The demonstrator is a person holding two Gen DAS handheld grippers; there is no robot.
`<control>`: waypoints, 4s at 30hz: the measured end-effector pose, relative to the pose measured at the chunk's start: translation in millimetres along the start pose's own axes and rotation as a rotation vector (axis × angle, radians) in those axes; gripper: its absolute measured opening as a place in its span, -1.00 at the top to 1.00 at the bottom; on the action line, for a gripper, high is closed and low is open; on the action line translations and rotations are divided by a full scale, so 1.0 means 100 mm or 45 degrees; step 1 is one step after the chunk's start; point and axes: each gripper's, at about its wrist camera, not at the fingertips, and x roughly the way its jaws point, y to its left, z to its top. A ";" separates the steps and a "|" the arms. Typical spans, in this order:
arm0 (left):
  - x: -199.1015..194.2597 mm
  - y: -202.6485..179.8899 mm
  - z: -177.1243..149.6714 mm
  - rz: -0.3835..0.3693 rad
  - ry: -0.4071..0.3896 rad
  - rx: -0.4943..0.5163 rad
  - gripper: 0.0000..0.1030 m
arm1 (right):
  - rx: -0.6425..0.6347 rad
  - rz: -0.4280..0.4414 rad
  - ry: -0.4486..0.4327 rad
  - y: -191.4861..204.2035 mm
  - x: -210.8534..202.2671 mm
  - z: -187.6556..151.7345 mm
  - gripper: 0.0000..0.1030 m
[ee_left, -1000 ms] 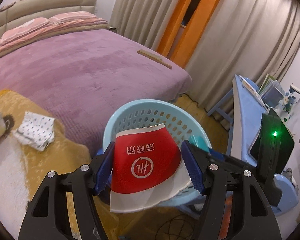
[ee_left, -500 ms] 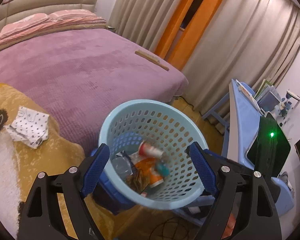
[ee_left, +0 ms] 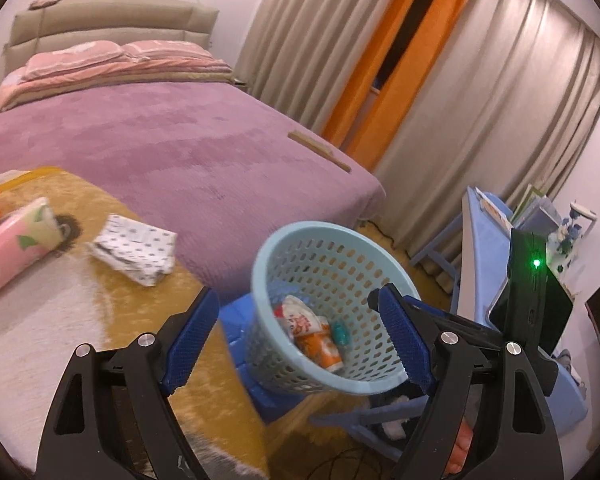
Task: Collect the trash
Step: 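Grasp the pink-white bottle with the left tool while the right tool grasps the polka-dot bag, then carry bottle and polka-dot bag to the basket and open both tools over it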
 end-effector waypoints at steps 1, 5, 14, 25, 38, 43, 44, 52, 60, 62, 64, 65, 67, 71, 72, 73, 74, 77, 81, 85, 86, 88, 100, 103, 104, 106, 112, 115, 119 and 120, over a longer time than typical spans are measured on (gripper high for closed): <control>-0.05 0.05 0.00 0.007 -0.009 -0.008 -0.54 | -0.013 0.007 0.002 0.05 0.00 -0.01 -0.19; -0.20 0.24 0.00 0.039 -0.036 -0.047 -0.54 | -0.064 0.027 0.012 0.26 0.03 -0.03 -0.20; -0.57 0.87 -0.04 0.200 -0.086 -0.101 -0.54 | -0.194 0.071 0.028 0.81 0.17 -0.09 -0.20; -0.87 1.84 0.05 0.483 -0.087 -0.163 -0.56 | -0.357 0.133 0.047 1.63 0.60 0.01 -0.20; -0.65 2.13 0.28 0.523 0.042 -0.006 -0.57 | -0.399 0.084 0.042 1.91 1.09 0.28 -0.20; -0.49 2.17 0.33 0.521 0.102 0.036 -0.56 | -0.405 0.073 0.063 1.89 1.27 0.34 -0.20; -0.46 2.18 0.33 0.512 0.115 0.038 -0.53 | -0.410 0.071 0.073 1.89 1.32 0.34 -0.20; -0.34 2.11 0.28 0.516 0.186 0.113 -0.34 | -0.464 0.122 0.123 1.93 1.46 0.28 -0.18; -0.42 2.09 0.16 0.489 0.246 0.059 -0.09 | -0.673 0.182 0.133 2.18 1.22 -0.02 0.38; -0.45 2.09 0.12 0.453 0.249 0.032 -0.09 | -0.698 0.203 0.138 2.22 1.18 -0.09 0.38; -0.44 2.10 0.10 0.461 0.251 0.024 -0.09 | -0.696 0.227 0.159 2.26 1.19 -0.13 0.38; -0.42 2.11 0.10 0.471 0.252 0.015 -0.09 | -0.676 0.246 0.180 2.26 1.22 -0.14 0.38; -0.38 2.13 0.12 0.481 0.256 -0.007 -0.09 | -0.650 0.261 0.205 2.27 1.27 -0.14 0.37; -0.29 2.16 0.15 0.486 0.254 -0.046 -0.09 | -0.647 0.260 0.207 2.32 1.28 -0.13 0.37; -0.27 2.16 0.16 0.491 0.252 -0.051 -0.09 | -0.656 0.260 0.214 2.34 1.29 -0.14 0.37; -0.24 2.16 0.17 0.502 0.254 -0.052 -0.09 | -0.674 0.251 0.214 2.37 1.28 -0.16 0.38; -0.23 2.15 0.17 0.512 0.255 -0.051 -0.08 | -0.698 0.236 0.205 2.40 1.27 -0.18 0.38; -0.19 2.13 0.17 0.539 0.263 -0.041 0.06 | -0.733 0.235 0.191 2.43 1.22 -0.24 0.67; -0.21 2.08 0.15 0.543 0.239 -0.043 0.08 | -0.710 0.242 0.173 2.40 1.13 -0.23 0.92; -0.30 1.90 0.13 0.513 0.189 -0.016 0.11 | -0.665 0.255 0.131 2.29 0.94 -0.18 0.95; -0.33 1.83 0.14 0.503 0.167 -0.006 0.12 | -0.654 0.255 0.121 2.26 0.90 -0.17 0.95; -0.36 1.75 0.14 0.483 0.146 0.000 0.13 | -0.626 0.255 0.103 2.17 0.80 -0.14 0.95; -0.34 0.93 0.24 0.318 0.058 0.087 0.13 | -0.439 0.197 -0.057 1.45 0.14 0.06 0.95; -0.27 0.73 0.25 0.272 0.057 0.114 0.13 | -0.380 0.161 -0.080 1.21 0.03 0.12 0.95; -0.23 0.64 0.26 0.259 0.058 0.128 0.13 | -0.360 0.133 -0.089 1.11 -0.01 0.14 0.95; -0.16 0.48 0.27 0.231 0.063 0.152 0.13 | -0.321 0.100 -0.098 0.95 -0.05 0.17 0.95; 0.08 0.08 0.27 0.159 0.078 0.210 0.13 | -0.175 -0.018 -0.073 0.41 -0.06 0.22 0.95; 0.24 -0.11 0.27 0.115 0.096 0.222 0.13 | -0.121 -0.058 -0.031 0.20 0.03 0.21 0.95; 0.48 -0.32 0.24 0.066 0.136 0.240 0.12 | -0.062 -0.091 0.026 -0.03 0.15 0.15 0.95; 0.53 -0.37 0.23 0.059 0.146 0.245 0.12 | -0.041 -0.095 0.046 -0.10 0.19 0.13 0.95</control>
